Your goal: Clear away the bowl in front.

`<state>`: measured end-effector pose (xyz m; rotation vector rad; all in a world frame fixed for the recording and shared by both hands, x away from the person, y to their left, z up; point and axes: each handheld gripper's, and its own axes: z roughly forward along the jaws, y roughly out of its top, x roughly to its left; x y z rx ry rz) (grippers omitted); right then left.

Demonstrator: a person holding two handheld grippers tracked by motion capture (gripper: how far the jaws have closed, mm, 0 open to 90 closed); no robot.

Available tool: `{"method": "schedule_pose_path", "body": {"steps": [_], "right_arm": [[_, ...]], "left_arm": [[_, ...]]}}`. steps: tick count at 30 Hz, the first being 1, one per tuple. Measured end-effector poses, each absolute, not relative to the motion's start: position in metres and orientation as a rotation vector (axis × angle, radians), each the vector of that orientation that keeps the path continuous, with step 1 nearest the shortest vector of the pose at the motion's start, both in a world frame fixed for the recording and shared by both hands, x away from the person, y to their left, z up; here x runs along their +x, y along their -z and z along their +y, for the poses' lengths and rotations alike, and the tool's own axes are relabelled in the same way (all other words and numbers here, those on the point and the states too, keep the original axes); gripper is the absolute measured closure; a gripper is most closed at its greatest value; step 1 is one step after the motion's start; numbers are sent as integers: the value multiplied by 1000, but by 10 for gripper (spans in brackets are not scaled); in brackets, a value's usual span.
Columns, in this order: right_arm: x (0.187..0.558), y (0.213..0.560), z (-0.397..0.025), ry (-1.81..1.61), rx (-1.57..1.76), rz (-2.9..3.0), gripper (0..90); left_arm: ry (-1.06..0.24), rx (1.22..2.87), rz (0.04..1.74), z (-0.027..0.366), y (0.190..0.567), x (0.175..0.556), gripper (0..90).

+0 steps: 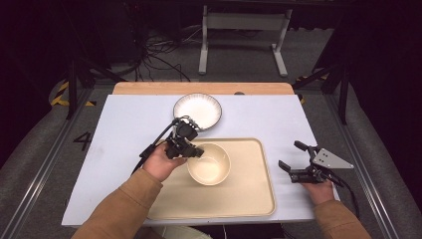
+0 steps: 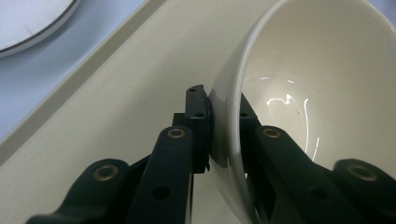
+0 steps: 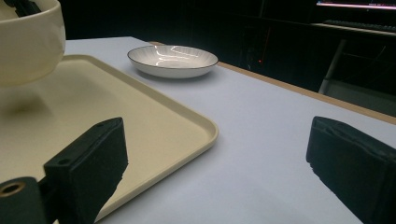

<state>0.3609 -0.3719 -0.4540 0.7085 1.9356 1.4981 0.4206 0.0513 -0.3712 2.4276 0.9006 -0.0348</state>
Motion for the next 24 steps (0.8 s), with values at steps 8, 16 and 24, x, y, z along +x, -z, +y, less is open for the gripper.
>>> {"method": "schedule_pose_path", "body": {"steps": [8,16,24], "right_arm": [[361,454,-372,-1498,711,1938,55],[361,454,-372,-1498,710,1936,55],[361,454,-372,-1498,708,1936,55]], "left_arm": [[56,2457,903,45,382,421,828],[64,2492,893,40,388,422,828],[76,2522,890,33,396,423,828]]}}
